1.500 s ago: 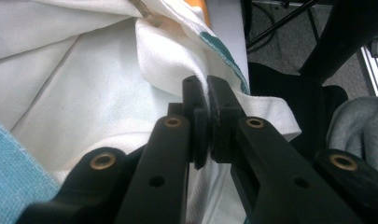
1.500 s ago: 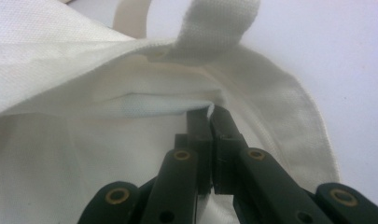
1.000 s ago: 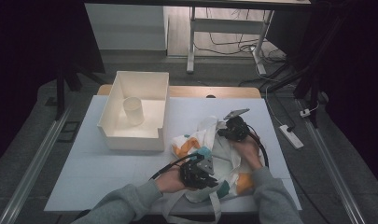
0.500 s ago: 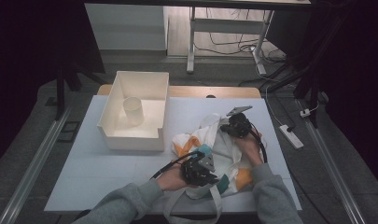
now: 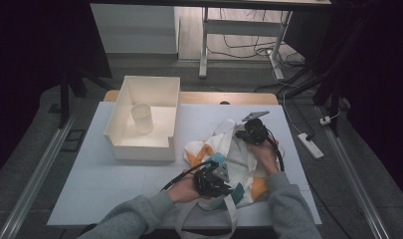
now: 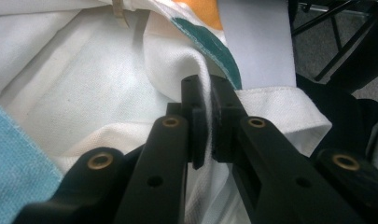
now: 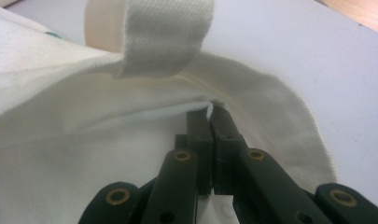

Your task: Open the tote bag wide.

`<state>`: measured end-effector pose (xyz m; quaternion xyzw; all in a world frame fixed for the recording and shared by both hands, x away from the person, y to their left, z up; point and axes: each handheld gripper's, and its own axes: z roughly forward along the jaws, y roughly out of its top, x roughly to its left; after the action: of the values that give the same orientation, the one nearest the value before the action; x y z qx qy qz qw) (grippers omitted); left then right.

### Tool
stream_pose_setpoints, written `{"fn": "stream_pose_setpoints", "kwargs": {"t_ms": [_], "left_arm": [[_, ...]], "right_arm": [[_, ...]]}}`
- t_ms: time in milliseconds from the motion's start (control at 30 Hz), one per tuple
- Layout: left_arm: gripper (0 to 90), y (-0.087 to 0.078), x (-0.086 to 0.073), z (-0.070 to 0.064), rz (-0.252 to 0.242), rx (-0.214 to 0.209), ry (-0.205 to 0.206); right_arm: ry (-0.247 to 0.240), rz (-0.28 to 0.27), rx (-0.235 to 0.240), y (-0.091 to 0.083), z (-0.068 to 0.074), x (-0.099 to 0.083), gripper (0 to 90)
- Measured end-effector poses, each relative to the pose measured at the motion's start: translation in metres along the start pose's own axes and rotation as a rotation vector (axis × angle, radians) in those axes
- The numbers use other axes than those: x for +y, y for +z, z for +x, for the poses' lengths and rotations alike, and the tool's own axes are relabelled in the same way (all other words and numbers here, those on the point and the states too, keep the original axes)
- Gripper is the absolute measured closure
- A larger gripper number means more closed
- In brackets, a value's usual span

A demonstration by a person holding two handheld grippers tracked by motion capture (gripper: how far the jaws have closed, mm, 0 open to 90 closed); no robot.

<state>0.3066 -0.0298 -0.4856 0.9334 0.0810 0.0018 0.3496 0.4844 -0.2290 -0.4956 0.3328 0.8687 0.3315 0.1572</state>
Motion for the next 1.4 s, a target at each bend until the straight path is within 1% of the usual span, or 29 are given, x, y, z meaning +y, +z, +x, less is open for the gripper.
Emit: {"fn": "stream_pose_setpoints", "kwargs": {"t_ms": [200,300,333,467,533,633,900,1067,1133,1167,1200,1267,1300,1333,1367,1400], "left_arm": [[85.7,0.002,-0.001,0.003,0.002,-0.011,-0.009],[86.1,0.004,0.000,0.002,0.007,-0.001,-0.003],[86.2,0.007,0.000,0.001,0.022,0.009,0.009],[86.4,0.011,0.001,0.000,0.038,0.012,0.016],[86.4,0.011,0.000,0.002,0.036,-0.002,0.011],[86.5,0.011,-0.001,0.005,0.029,-0.025,-0.008],[87.0,0.013,-0.001,0.008,0.030,-0.035,-0.017],[87.0,0.014,-0.001,0.009,0.027,-0.033,-0.016],[86.7,0.014,-0.001,0.009,0.026,-0.032,-0.013],[86.4,0.014,-0.001,0.008,0.025,-0.032,-0.013],[86.4,0.014,-0.001,0.008,0.025,-0.033,-0.013],[85.8,0.013,-0.001,0.008,0.020,-0.033,-0.014],[85.8,0.012,-0.001,0.008,0.017,-0.031,-0.013],[85.0,0.012,-0.001,0.008,0.012,-0.025,-0.011],[83.0,0.011,-0.001,0.008,0.007,-0.020,-0.009],[83.0,0.010,-0.001,0.007,0.002,-0.017,-0.010]], "right_arm": [[0.022,-0.013,-0.009,0.001,-0.005,0.000,88.4],[0.033,-0.022,-0.015,0.002,-0.007,0.000,88.5],[0.034,-0.027,-0.018,0.002,-0.008,0.000,88.5],[0.045,-0.032,-0.021,0.004,-0.010,0.000,88.5],[0.039,-0.029,-0.023,0.006,-0.010,-0.001,88.5],[0.042,-0.029,-0.023,0.005,-0.010,-0.001,88.5],[0.051,-0.032,-0.027,0.006,-0.015,0.006,88.5],[0.048,-0.005,-0.026,0.012,-0.016,0.007,88.5],[0.061,-0.005,-0.025,0.013,-0.016,0.006,88.4],[0.076,-0.004,-0.018,0.013,-0.015,0.005,87.7],[0.076,-0.004,-0.018,0.013,-0.015,0.005,87.7],[0.082,-0.021,-0.028,0.008,-0.012,0.004,83.7],[0.082,-0.021,-0.028,0.008,-0.012,0.004,83.7],[0.083,-0.028,-0.037,0.006,-0.010,0.004,78.7],[0.080,-0.047,-0.046,-0.001,-0.006,0.005,61.0],[0.080,-0.047,-0.046,-0.001,-0.006,0.005,61.0]]}}
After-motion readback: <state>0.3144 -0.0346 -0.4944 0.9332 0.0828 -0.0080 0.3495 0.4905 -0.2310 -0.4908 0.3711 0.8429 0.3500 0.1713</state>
